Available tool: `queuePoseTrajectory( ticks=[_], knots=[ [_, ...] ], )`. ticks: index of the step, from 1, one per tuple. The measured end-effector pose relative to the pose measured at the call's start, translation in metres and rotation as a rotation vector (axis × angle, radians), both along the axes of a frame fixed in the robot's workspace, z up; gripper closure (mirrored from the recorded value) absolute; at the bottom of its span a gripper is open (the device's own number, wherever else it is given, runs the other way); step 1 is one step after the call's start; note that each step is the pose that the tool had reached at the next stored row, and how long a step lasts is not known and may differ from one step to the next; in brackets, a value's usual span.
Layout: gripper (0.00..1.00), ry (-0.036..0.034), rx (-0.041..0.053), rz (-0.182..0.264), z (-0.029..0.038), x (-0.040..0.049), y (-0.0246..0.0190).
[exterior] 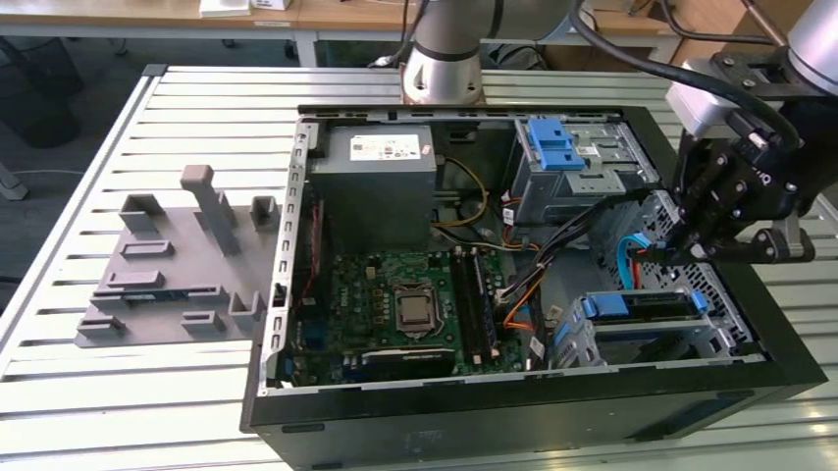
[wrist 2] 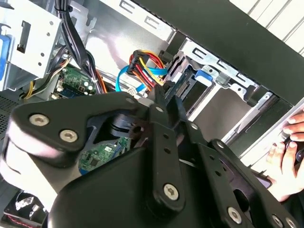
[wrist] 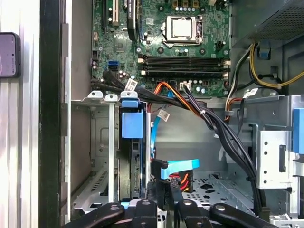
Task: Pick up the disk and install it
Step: 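Insert the first disk wire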
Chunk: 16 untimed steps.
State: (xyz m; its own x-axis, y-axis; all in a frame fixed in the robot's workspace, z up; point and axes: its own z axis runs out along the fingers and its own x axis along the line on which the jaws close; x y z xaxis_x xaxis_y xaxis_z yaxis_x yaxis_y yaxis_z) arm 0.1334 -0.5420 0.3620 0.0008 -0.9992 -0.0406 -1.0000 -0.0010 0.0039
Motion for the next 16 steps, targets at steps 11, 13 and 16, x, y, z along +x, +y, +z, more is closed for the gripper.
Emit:
queuePoseTrajectory(
  ticks=[11,13,16],
  knots=[
    [0.75,-0.0089,-0.0167,0.0,-0.0051,-0.0001,-0.0001],
    [0.75,-0.0126,-0.0219,0.0,-0.0052,0.0,-0.0001],
    [0.75,-0.0133,-0.0243,0.0,-0.0046,-0.0001,0.0]
  ],
)
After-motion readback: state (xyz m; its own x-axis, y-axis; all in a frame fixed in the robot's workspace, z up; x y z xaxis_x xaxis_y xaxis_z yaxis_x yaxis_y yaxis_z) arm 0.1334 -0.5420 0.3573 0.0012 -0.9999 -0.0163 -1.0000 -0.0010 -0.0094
